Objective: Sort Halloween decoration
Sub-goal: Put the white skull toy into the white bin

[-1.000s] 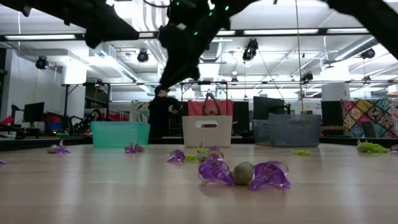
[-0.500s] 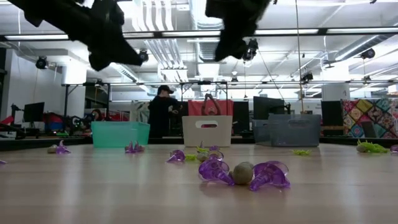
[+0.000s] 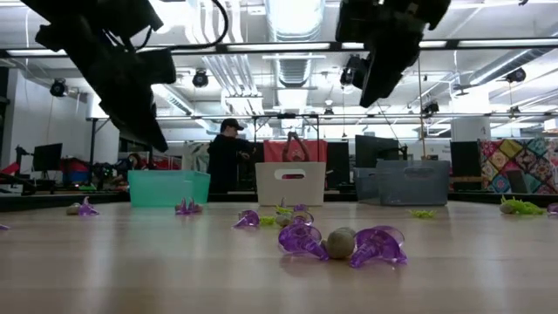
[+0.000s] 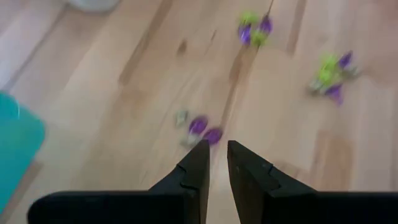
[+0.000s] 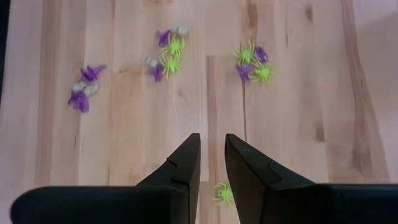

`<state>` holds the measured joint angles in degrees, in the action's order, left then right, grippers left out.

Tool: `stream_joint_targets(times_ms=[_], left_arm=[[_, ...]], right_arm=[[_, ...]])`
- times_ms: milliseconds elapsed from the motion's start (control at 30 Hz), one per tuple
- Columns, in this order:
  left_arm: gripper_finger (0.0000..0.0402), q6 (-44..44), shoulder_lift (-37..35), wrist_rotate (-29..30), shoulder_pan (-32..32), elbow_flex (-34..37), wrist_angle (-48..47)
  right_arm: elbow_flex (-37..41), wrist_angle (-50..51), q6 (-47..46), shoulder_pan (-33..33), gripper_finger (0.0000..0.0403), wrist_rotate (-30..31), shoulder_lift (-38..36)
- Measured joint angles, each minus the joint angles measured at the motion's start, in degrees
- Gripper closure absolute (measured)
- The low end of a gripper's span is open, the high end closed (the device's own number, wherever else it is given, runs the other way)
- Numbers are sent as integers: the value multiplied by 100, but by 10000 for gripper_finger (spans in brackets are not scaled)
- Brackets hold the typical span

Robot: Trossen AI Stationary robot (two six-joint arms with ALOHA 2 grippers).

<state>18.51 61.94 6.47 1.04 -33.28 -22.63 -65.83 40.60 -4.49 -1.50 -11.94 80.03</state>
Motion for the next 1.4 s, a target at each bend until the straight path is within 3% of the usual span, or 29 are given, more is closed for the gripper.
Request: stream_joint_targets(times_ms=[267, 500, 1400], left_arm=[[311, -367, 532, 49, 0, 1, 20], [276, -561, 1027, 188, 0, -41, 147], [273, -1505, 2346, 497, 11, -78, 1139]], right_arm=[[702, -987, -4, 2, 343, -2, -455], [1062, -1261, -152, 9, 346, -1, -702], [1336, -1994, -466, 13, 346, -2, -756]])
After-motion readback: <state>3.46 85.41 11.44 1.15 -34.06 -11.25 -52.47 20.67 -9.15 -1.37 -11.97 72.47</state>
